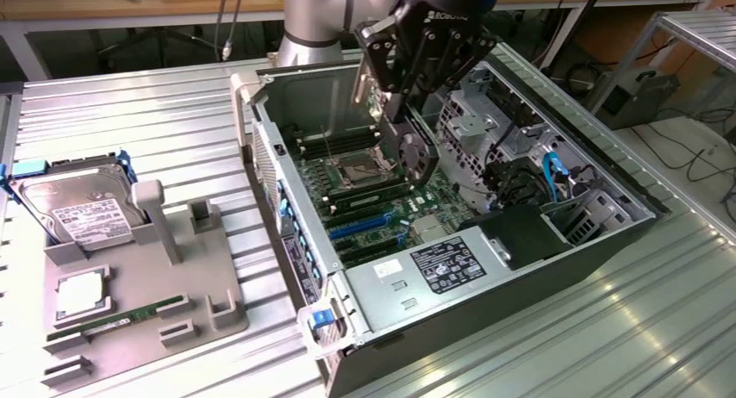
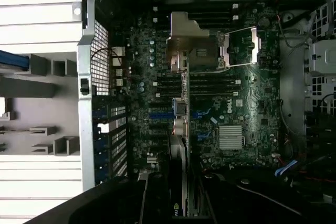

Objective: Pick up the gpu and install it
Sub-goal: 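Pick up the gpu and move the gpu toward the slot, then insert the gpu into the slot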

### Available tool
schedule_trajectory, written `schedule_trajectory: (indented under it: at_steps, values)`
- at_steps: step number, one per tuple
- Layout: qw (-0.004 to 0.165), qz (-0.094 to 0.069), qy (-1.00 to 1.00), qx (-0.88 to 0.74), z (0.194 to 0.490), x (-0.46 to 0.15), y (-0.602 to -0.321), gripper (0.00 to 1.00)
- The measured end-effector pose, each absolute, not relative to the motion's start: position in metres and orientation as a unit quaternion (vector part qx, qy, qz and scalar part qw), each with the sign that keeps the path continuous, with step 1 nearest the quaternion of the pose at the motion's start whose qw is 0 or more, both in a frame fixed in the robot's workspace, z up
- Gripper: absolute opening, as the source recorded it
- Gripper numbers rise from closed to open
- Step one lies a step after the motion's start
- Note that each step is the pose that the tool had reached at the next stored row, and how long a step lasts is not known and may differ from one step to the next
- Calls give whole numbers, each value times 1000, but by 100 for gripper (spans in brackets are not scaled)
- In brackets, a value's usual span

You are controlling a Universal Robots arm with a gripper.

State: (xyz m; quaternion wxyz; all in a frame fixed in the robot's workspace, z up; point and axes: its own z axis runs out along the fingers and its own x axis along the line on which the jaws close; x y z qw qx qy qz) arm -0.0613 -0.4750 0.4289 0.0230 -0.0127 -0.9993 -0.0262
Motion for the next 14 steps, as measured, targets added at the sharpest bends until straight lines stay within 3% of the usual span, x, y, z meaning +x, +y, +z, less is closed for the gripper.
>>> schedule_trajectory:
  at_steps: [14]
  values:
    - [23, -26, -999, -10, 406, -29, -472, 26]
